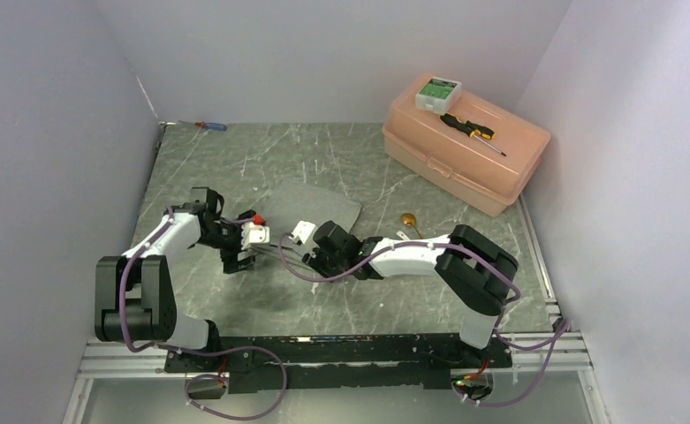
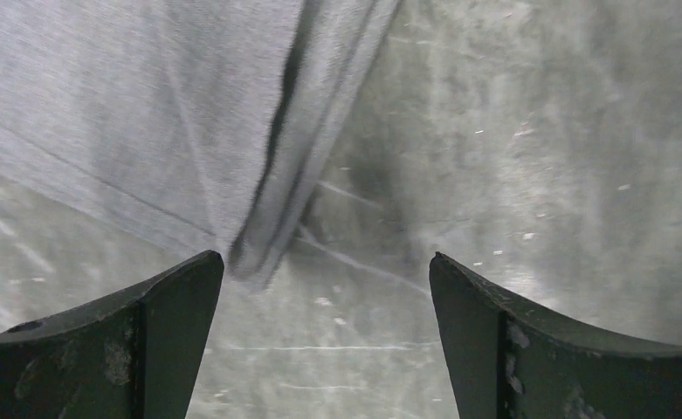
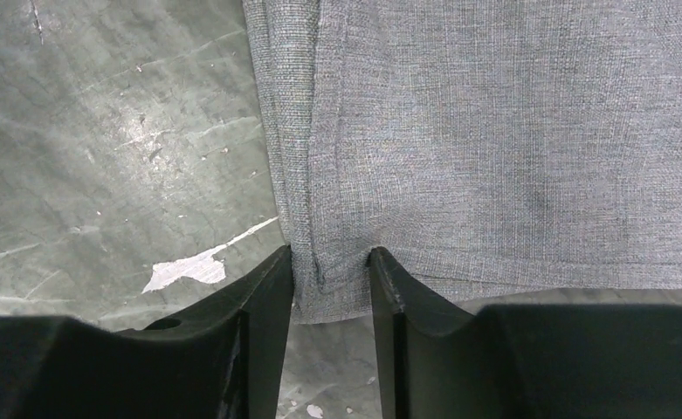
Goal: Fold the napkin into a case and place the utensils inside
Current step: Pick up the upper triangle-folded napkin from the center of the board, then turn over the upper triangle folded napkin at the center of the board, then smooth out the lower triangle-folded napkin at the center of the board.
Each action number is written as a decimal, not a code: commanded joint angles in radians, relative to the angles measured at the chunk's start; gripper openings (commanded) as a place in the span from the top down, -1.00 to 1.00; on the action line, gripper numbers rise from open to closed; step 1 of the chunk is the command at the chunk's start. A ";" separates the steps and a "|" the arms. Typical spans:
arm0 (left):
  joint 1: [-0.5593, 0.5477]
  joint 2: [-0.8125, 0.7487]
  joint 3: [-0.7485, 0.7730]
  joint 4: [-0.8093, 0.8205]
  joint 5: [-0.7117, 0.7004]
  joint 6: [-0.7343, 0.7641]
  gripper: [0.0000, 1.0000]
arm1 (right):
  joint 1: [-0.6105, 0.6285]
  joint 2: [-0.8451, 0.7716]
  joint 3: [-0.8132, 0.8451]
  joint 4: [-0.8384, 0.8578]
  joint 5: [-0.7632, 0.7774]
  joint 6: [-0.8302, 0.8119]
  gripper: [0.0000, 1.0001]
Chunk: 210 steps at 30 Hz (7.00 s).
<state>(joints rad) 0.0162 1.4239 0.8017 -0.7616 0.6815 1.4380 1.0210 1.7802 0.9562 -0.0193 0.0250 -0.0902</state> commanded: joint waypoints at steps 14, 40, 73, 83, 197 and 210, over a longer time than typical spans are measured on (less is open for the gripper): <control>-0.099 -0.002 -0.075 0.219 -0.083 0.403 -0.70 | -0.083 -0.057 -0.076 0.069 -0.086 0.115 0.71; -0.208 -0.020 -0.150 0.310 -0.201 0.337 -0.37 | -0.267 -0.083 -0.010 0.097 -0.322 0.268 1.00; -0.346 -0.104 -0.195 0.560 -0.416 -0.011 0.94 | -0.385 -0.054 0.118 0.024 -0.507 0.338 1.00; -0.344 -0.102 0.028 0.248 -0.365 -0.084 0.95 | -0.402 -0.123 0.157 -0.075 -0.485 0.317 1.00; -0.118 0.562 1.051 -0.186 -0.289 -0.821 -0.89 | -0.451 0.071 0.360 -0.152 0.066 0.316 -0.41; -0.127 0.572 0.910 -0.145 -0.070 -0.801 -0.89 | -0.367 -0.187 -0.174 0.343 -0.772 0.540 0.83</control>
<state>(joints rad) -0.1051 1.9934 1.7451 -0.9245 0.4847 0.6167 0.6617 1.5574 0.9028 0.1314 -0.4614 0.3534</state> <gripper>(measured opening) 0.943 0.093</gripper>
